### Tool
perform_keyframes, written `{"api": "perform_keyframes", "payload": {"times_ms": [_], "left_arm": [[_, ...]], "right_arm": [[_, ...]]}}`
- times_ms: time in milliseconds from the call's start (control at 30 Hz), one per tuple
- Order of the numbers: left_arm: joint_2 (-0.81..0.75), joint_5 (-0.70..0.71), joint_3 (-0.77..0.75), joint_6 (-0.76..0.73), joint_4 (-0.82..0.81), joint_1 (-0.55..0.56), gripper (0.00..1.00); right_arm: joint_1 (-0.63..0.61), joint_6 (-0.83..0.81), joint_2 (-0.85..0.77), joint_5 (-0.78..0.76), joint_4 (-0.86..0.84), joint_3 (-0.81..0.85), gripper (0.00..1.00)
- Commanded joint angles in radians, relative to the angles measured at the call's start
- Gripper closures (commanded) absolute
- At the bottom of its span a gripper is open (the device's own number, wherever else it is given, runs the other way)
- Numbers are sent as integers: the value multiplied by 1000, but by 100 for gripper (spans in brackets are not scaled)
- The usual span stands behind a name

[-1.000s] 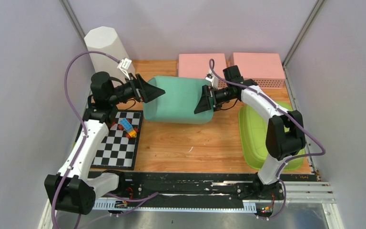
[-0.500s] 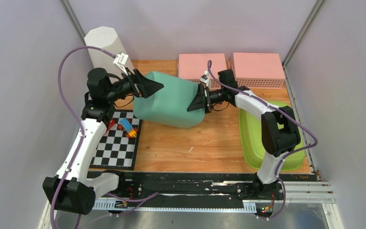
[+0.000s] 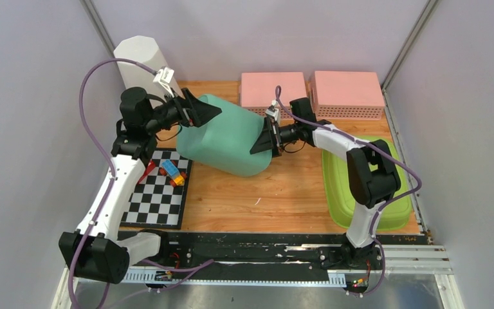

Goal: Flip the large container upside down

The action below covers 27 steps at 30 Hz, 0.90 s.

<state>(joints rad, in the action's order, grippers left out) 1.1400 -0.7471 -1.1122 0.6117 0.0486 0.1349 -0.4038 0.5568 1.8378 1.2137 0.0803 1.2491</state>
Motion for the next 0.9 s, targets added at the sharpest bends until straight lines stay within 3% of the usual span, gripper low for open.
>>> {"api": "perform_keyframes", "payload": {"times_ms": [0,867], "left_arm": [[38,-28,-27,14,16,32,0],[180,-5,-104,-38,23,125,0]], "right_arm": [[-29,-108,15,29,38,48,0],[150,-208,-17,-32,199,42,0]]}}
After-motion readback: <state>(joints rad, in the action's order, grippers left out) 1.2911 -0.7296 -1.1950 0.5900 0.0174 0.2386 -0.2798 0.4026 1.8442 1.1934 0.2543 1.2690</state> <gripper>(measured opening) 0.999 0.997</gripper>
